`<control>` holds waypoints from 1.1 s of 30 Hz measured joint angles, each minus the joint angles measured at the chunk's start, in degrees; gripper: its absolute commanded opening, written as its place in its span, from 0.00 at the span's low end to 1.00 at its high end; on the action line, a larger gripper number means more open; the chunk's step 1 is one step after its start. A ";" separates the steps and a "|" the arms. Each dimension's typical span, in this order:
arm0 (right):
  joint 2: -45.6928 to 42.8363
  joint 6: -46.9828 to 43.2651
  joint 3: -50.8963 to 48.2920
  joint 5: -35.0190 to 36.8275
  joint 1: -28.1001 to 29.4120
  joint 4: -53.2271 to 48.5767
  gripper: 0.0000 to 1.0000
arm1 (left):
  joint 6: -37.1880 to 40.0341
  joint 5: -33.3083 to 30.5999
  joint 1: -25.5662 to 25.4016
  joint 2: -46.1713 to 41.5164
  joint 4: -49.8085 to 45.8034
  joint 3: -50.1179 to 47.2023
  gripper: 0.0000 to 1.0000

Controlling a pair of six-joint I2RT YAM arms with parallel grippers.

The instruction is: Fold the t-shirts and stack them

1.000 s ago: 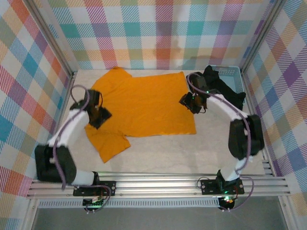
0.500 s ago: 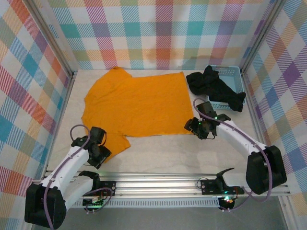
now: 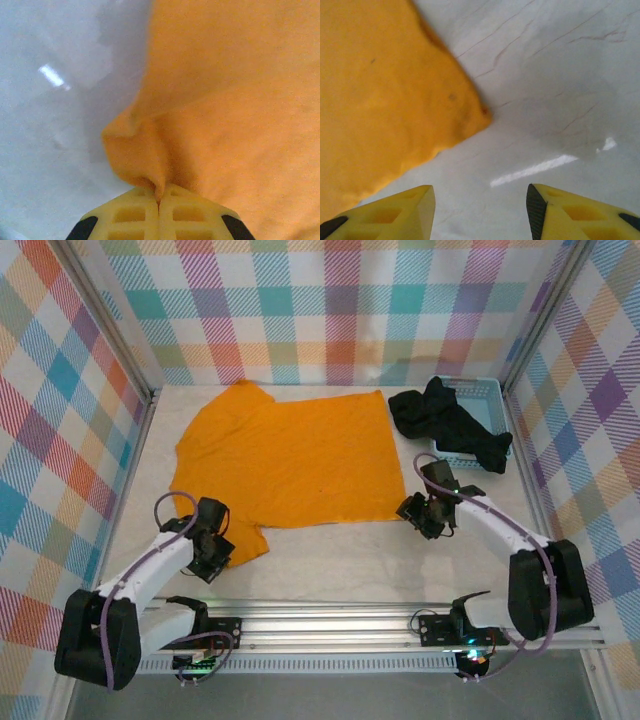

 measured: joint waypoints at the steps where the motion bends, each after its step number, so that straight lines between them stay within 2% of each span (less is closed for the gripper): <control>1: 1.51 0.20 -0.07 -0.17 -0.42 0.70 0.45 | 0.04 -0.33 -0.04 -1.25 0.48 0.07 0.00; 5: 6.73 0.98 -0.07 -0.92 -0.92 3.91 0.37 | 0.94 -0.87 -0.04 -3.91 1.03 0.24 0.00; 11: 7.87 1.62 -0.04 -1.27 -1.01 4.68 0.32 | 1.51 -1.42 -0.04 -5.70 0.66 0.48 0.00; 27: 10.23 0.57 3.48 -0.44 -1.03 6.60 0.33 | 2.89 -2.34 -0.04 -5.73 -0.66 2.80 0.00; 33: 11.50 0.61 3.48 -0.15 -1.03 6.43 0.39 | 3.21 -2.34 -0.04 -5.95 -1.14 3.89 0.00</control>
